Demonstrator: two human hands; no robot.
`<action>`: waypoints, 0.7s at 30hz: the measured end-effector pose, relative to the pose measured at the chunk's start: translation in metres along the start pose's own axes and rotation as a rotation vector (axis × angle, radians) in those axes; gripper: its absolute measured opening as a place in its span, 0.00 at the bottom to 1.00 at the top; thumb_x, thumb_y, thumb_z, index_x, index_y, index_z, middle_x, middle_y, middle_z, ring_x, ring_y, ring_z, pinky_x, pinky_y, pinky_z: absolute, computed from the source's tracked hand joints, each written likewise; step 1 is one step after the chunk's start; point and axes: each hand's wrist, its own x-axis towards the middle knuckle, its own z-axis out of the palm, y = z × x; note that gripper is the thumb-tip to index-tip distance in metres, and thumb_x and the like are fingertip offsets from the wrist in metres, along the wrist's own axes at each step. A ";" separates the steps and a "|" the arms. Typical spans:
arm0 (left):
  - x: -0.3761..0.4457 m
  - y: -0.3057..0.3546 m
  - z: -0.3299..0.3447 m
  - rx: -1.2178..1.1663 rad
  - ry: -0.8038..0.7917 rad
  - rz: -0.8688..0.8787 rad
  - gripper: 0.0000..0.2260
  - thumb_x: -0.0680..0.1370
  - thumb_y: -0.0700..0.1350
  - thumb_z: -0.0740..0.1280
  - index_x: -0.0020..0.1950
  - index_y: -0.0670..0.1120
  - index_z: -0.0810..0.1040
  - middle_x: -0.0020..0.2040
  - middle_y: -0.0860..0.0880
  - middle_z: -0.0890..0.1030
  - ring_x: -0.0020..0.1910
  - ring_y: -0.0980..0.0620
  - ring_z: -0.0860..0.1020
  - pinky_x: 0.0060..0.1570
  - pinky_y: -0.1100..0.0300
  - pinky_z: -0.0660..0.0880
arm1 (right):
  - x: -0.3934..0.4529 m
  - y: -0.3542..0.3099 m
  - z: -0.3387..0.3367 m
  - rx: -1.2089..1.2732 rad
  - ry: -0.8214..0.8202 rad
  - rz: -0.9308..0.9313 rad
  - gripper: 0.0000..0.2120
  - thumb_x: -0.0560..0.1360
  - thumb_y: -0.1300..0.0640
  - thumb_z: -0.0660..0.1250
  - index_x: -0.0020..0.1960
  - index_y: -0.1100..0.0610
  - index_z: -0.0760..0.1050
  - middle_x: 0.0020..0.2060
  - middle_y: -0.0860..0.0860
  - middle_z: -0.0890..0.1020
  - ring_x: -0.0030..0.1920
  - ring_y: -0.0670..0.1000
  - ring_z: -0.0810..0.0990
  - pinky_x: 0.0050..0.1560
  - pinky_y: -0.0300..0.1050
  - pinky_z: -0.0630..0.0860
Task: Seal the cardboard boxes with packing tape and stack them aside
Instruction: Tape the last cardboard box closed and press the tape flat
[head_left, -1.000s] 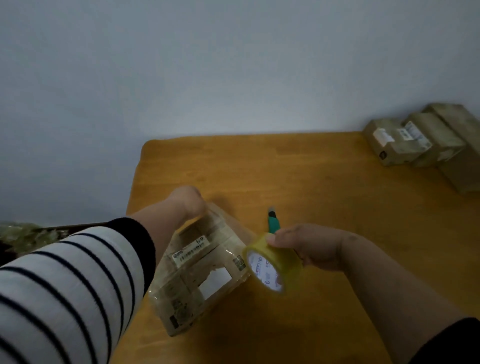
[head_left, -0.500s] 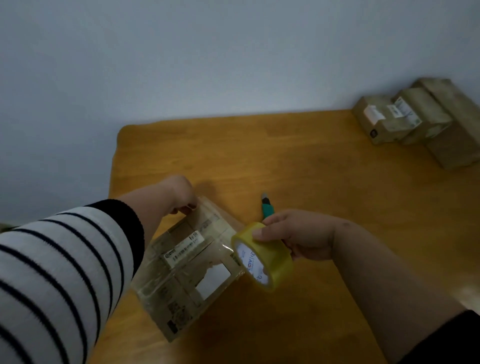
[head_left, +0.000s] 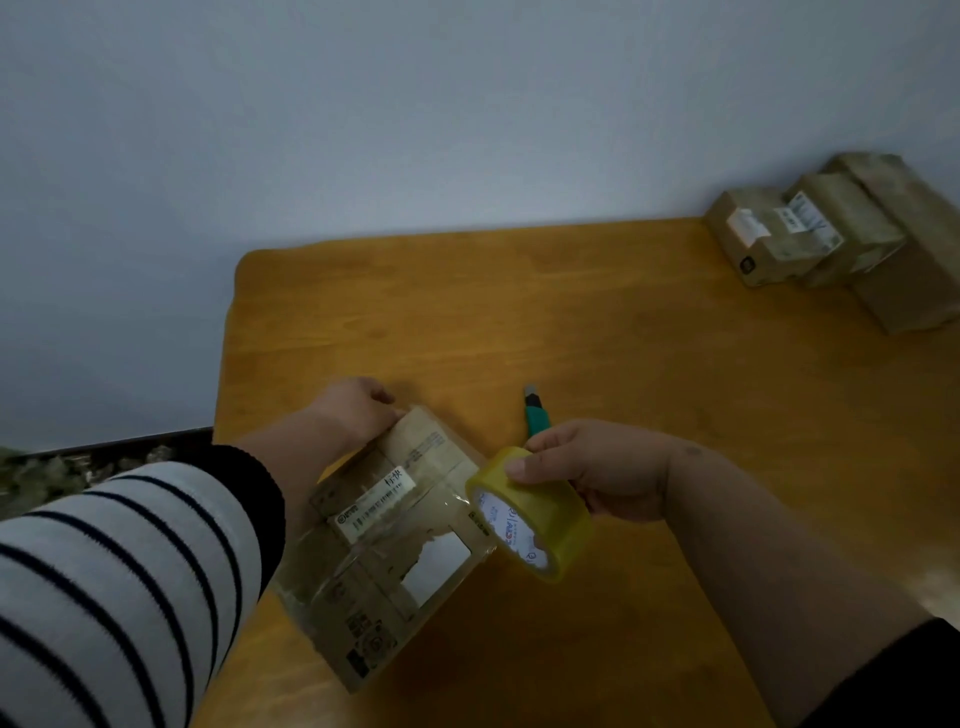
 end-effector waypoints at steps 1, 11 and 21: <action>-0.001 -0.003 0.002 0.020 0.024 0.001 0.17 0.79 0.51 0.68 0.66 0.47 0.75 0.55 0.46 0.79 0.52 0.47 0.77 0.48 0.57 0.73 | 0.000 0.001 0.000 0.007 -0.007 -0.010 0.25 0.67 0.48 0.73 0.57 0.63 0.79 0.51 0.59 0.84 0.52 0.59 0.83 0.63 0.61 0.75; -0.036 -0.010 0.041 0.153 0.305 0.447 0.14 0.83 0.49 0.57 0.67 0.47 0.73 0.62 0.48 0.75 0.58 0.48 0.74 0.54 0.58 0.70 | 0.001 -0.002 0.006 -0.028 -0.040 -0.034 0.30 0.66 0.46 0.73 0.59 0.65 0.77 0.55 0.63 0.82 0.53 0.59 0.81 0.64 0.61 0.74; -0.034 -0.021 0.051 0.283 0.150 0.345 0.23 0.84 0.52 0.49 0.80 0.52 0.53 0.77 0.49 0.63 0.72 0.47 0.66 0.68 0.53 0.64 | -0.009 0.014 -0.001 0.073 -0.108 -0.107 0.09 0.75 0.57 0.69 0.53 0.60 0.77 0.51 0.59 0.82 0.51 0.57 0.81 0.58 0.54 0.74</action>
